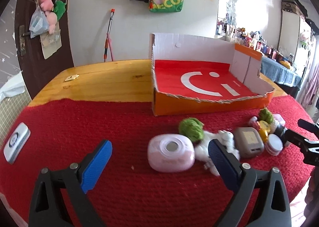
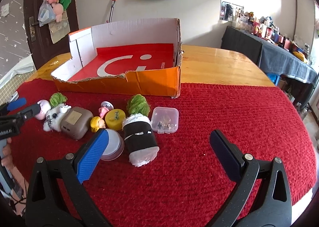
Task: Organize objects
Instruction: 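Grasp the pink round speaker with the left tool while the right tool grasps the black-and-white roll, then carry the pink speaker and black-and-white roll over the orange box with both tools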
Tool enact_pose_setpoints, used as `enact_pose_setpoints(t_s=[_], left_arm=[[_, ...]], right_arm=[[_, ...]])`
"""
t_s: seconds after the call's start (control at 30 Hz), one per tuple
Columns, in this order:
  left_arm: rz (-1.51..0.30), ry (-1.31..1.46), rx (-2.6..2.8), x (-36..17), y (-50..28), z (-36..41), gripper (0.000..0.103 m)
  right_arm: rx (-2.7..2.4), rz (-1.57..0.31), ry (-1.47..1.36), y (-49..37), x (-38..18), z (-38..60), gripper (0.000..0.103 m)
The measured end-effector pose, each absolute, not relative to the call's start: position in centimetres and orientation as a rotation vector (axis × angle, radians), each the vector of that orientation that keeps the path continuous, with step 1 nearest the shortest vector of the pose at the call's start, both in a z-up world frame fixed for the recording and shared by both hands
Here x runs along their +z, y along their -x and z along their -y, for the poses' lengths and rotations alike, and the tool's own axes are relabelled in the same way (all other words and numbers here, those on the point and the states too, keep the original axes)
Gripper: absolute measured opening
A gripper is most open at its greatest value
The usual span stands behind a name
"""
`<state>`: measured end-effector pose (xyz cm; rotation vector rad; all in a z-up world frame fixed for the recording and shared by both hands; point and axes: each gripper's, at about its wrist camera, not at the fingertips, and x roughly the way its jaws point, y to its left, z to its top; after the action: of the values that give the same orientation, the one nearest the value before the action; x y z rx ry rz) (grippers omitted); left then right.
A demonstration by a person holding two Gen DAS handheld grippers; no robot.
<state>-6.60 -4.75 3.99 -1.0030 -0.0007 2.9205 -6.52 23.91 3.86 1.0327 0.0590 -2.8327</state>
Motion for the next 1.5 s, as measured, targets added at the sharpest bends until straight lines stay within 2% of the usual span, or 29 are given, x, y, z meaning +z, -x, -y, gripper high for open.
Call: enact_pose_setpoints(t_s=[0.13, 0.2, 0.47, 0.63, 0.83, 0.9, 1.0, 1.5], left_arm=[[-0.033, 1.061, 2.883, 3.7, 7.6, 5.1, 0.097], [-0.006, 1.105, 2.836, 3.3, 8.1, 5.3, 0.092], [0.081, 1.194, 2.754, 2.2, 8.9, 5.9, 0.083], [0.044, 1.179, 2.753, 2.2, 8.6, 5.4, 0.077], [-0.007, 1.160, 2.742, 2.2, 8.3, 5.0, 0.063], [-0.022, 1.156, 2.742, 2.2, 8.2, 4.9, 0.055], [-0.057, 1.143, 2.747, 2.2, 8.0, 4.7, 0.055], [-0.031, 1.079, 2.755, 3.9, 6.5, 4.5, 0.055]], right_arm=[[-2.829, -0.051, -1.054, 6.9, 3.5, -23.8, 0.100], [-2.825, -0.034, -1.074, 7.2, 3.3, -24.0, 0.096], [-2.794, 0.013, -1.103, 7.4, 2.8, -24.4, 0.086], [-2.757, 0.075, -1.110, 7.3, 2.7, -24.5, 0.071], [-2.695, 0.157, -1.117, 7.4, 2.7, -25.2, 0.053], [-2.679, 0.167, -1.114, 7.4, 2.7, -25.2, 0.045], [-2.664, 0.145, -1.111, 7.1, 2.6, -24.9, 0.034], [-2.673, 0.127, -1.040, 6.0, 4.2, -24.5, 0.033]])
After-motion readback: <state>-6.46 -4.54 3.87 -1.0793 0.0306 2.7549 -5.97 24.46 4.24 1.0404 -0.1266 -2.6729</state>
